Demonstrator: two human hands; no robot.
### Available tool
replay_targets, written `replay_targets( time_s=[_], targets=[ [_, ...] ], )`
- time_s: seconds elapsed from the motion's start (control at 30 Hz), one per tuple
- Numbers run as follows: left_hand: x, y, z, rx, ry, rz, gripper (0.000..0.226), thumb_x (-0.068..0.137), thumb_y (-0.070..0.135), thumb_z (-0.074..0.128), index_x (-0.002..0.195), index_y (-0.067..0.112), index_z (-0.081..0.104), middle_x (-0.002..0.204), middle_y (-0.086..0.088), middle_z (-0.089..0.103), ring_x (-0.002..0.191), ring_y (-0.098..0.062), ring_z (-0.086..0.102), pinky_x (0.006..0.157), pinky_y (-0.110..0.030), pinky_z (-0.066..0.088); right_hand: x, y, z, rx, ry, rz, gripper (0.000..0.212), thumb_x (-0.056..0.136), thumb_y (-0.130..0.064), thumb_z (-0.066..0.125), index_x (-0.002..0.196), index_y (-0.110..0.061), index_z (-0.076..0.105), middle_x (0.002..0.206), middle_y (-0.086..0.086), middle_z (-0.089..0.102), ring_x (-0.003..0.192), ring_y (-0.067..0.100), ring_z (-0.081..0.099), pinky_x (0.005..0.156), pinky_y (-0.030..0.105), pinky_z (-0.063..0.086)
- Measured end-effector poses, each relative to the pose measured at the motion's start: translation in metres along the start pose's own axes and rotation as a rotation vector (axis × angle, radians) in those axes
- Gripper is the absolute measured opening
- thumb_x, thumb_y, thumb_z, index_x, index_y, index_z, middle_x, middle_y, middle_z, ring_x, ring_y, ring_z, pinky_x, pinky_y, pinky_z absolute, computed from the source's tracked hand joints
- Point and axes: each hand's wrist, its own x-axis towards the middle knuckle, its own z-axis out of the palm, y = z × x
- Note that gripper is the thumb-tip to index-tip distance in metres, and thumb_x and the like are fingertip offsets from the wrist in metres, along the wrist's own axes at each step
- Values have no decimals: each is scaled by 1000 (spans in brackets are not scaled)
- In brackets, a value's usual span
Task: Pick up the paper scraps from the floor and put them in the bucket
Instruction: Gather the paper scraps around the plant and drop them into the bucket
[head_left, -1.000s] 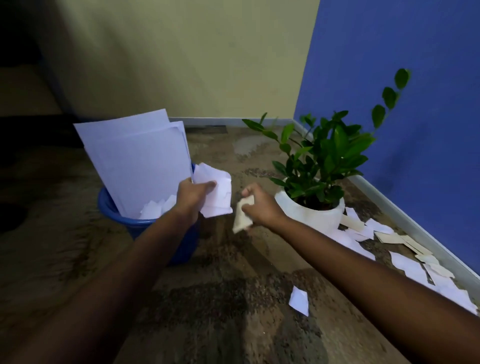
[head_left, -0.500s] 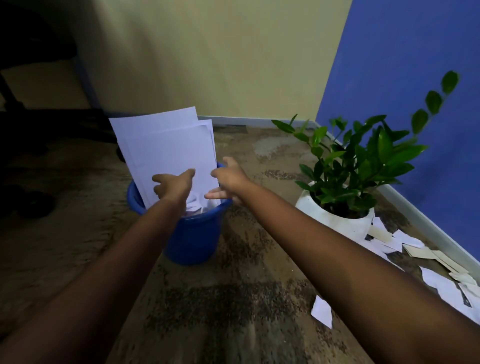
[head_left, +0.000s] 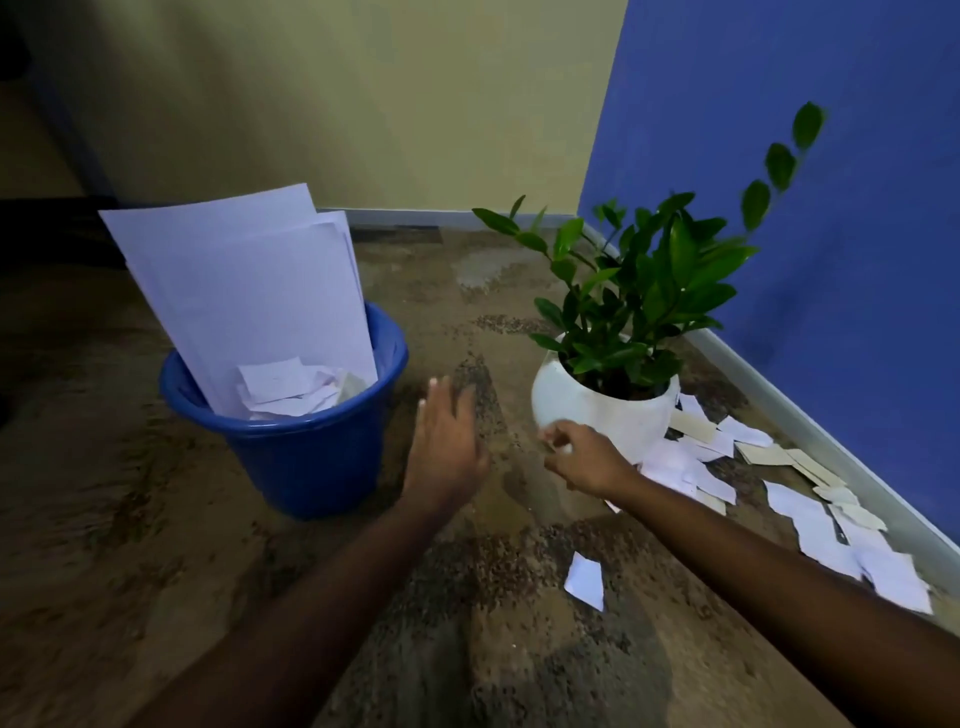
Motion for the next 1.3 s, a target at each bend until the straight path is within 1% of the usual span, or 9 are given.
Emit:
replay_targets(
  time_s=[0.17,0.3,0.43,0.57,0.7,0.87,1.07,1.17,1.3],
  targets=[
    [-28,25,59,116,-252,110,67,93,15,48,149,2,15,158,-18,14,149,-27,8,122,-35,6,-26,69,16,-189,-169,107,37,88,-15,59,123,-1,56,126,17,57,116,31,55,87,28,43],
    [-45,43,96,15,-473,73,63,96,27,42,149,4,16,155,-14,22,143,-22,25,119,-29,19,-43,94,40,-180,-147,104,24,82,-26,68,95,-8,61,99,12,62,93,20,56,74,29,40],
    [-62,58,117,-166,-511,-36,59,94,31,46,146,9,28,149,-10,36,137,-20,37,112,-27,28,-56,112,63,-301,-194,153,58,83,-35,62,133,-14,45,139,6,45,126,23,43,101,29,37],
    [-63,65,127,-224,-552,-69,53,90,25,54,139,13,38,141,-10,48,131,-23,46,108,-29,35,-58,111,59,-116,-113,155,15,78,-15,65,92,-18,59,113,15,58,106,23,54,75,27,36],
    [-56,68,130,-269,-536,-43,41,88,15,53,128,11,48,130,-10,58,122,-25,54,96,-30,43,-55,117,52,90,-74,70,42,79,-2,62,61,-35,42,71,-2,54,69,13,52,57,23,32],
    [-42,74,134,-347,-406,-144,31,95,15,44,122,7,56,125,-11,61,115,-23,57,94,-30,44,-38,132,35,141,2,100,14,83,-4,62,93,-12,67,92,6,64,84,18,61,74,24,47],
    [-31,60,146,-456,-361,-299,32,94,7,44,124,-2,52,128,-18,59,121,-26,55,101,-31,43,6,148,18,-130,211,250,57,90,-32,57,138,-8,38,147,11,34,138,25,30,113,34,29],
    [-33,48,156,-394,-443,-306,55,94,12,49,145,3,31,150,-10,40,139,-20,38,112,-26,30,24,146,21,-210,114,338,68,88,-47,54,143,-14,29,157,7,18,146,26,12,117,47,20],
    [-31,42,160,-451,-468,-322,60,88,9,56,143,6,35,144,-11,47,133,-22,45,106,-29,38,29,146,35,-327,80,318,60,88,-49,51,140,-25,34,155,5,22,145,28,14,114,52,19]
  ],
)
